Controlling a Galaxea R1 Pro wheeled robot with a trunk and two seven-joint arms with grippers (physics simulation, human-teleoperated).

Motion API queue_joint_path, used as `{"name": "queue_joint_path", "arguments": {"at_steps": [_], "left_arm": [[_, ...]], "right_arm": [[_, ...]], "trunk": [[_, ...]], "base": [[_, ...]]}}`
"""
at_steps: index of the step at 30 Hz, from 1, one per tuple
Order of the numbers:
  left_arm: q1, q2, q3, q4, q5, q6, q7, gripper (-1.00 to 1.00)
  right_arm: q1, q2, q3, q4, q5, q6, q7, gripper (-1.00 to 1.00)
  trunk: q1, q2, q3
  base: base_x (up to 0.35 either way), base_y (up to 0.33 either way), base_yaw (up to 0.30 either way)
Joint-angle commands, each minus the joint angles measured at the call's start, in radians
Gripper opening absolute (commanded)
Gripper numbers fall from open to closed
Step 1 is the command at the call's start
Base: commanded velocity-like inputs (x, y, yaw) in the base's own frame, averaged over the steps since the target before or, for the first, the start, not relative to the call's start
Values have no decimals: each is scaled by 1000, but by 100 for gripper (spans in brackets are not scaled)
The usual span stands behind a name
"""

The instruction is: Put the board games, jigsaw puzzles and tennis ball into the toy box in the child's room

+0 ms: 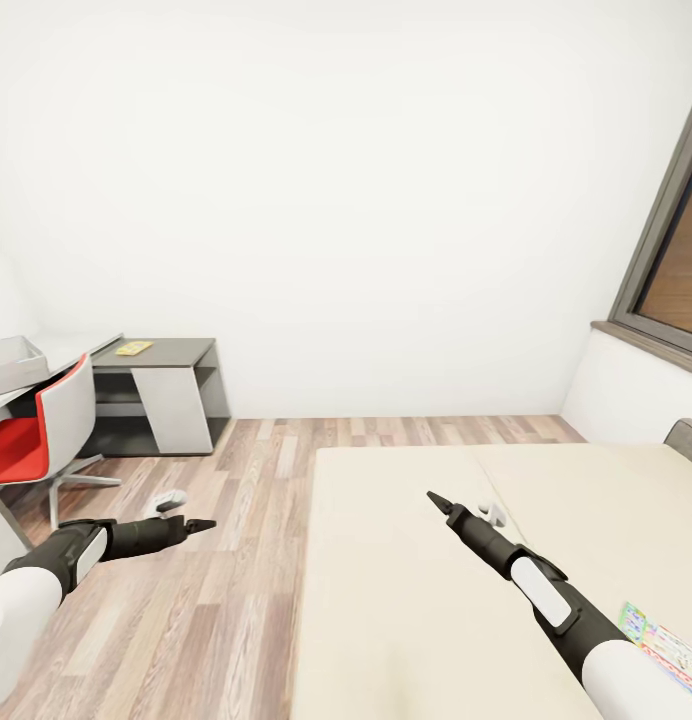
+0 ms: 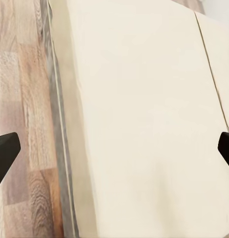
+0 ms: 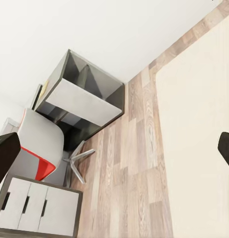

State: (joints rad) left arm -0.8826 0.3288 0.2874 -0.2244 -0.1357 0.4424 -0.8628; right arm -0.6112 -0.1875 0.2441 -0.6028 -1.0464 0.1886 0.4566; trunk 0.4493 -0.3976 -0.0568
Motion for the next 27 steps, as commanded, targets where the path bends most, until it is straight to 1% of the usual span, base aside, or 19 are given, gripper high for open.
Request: {"name": "queue_joint_path", "arguments": {"at_steps": [1, 20, 27], "left_arm": [[-1, 0, 9, -1, -10, 7, -5, 100], [-1, 0, 8, -1, -10, 6, -5, 100], [-1, 0, 9, -1, -10, 6, -5, 100]], "right_arm": [[-1, -1, 4, 0, -10, 3, 1, 100], [-1, -1, 4, 0, -10, 3, 1, 100], [-1, -1, 4, 0, -10, 3, 2, 100]], "trunk": [[1, -2, -2], [1, -2, -2], [1, -2, -2]], "base": [[0, -178, 0], [0, -202, 0], [0, -81, 0]]}}
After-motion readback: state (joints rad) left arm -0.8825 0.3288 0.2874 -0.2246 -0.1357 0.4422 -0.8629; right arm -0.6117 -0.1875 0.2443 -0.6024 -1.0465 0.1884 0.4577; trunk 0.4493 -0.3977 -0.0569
